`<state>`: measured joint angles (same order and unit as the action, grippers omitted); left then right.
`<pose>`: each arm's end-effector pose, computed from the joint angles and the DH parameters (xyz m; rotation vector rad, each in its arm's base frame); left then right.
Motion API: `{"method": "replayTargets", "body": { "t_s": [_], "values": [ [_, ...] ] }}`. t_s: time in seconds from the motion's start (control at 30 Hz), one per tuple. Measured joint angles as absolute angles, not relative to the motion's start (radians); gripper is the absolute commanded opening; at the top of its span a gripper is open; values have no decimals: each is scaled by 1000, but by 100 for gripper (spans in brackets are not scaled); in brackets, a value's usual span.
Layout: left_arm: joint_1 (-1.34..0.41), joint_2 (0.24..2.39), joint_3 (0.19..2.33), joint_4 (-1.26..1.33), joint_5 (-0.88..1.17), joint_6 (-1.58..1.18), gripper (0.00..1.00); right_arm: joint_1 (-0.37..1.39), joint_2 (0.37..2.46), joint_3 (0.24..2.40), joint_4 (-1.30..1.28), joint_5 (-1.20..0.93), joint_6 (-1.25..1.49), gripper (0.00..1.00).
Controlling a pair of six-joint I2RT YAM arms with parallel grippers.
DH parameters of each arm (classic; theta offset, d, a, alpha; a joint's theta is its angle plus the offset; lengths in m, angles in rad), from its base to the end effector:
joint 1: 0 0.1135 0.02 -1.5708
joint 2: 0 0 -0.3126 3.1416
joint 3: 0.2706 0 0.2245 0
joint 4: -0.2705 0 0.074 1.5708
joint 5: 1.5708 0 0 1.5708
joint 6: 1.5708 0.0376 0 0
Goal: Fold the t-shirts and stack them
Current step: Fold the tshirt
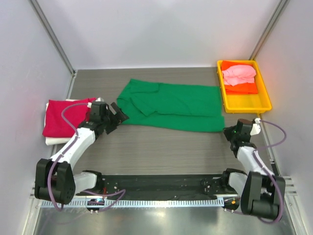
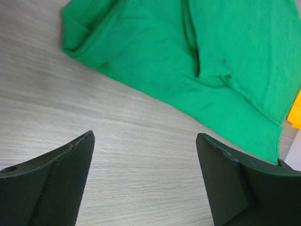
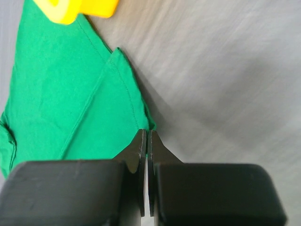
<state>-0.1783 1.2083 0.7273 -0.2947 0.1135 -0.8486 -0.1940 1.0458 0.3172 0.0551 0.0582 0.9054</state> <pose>0.2042 -0.0411 0.2809 -0.7445 2.3140 -0.6215 0.1486 -0.0314 0.2152 1.2088 1.9122 0.3175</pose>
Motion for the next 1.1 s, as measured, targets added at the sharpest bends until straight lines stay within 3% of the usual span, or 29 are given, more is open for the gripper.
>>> {"method": "replayTargets", "body": {
  "t_s": [0.17, 0.23, 0.3, 0.6, 1.0, 1.03, 1.1],
  "values": [
    [-223, 1198, 631, -228, 99, -908, 66, -263, 870, 275, -75, 43, 851, 1],
    [-235, 1203, 601, -194, 78, -926, 66, -263, 839, 261, -100, 33, 844, 1],
    [-241, 1207, 574, -152, 47, -954, 59, -264, 836, 250, -110, 18, 840, 1],
    [-321, 1228, 490, 18, -175, -1066, 55, -264, 778, 228, -139, -4, 835, 1],
    [-321, 1457, 521, 205, -292, -1156, 46, -264, 775, 224, -140, -17, 818, 1],
    [-321, 1465, 524, 212, -297, -1163, 43, -264, 775, 224, -140, -18, 817, 1],
    [-321, 1475, 525, 217, -307, -1171, 28, -264, 775, 224, -140, -20, 817, 1]
  ]
}}
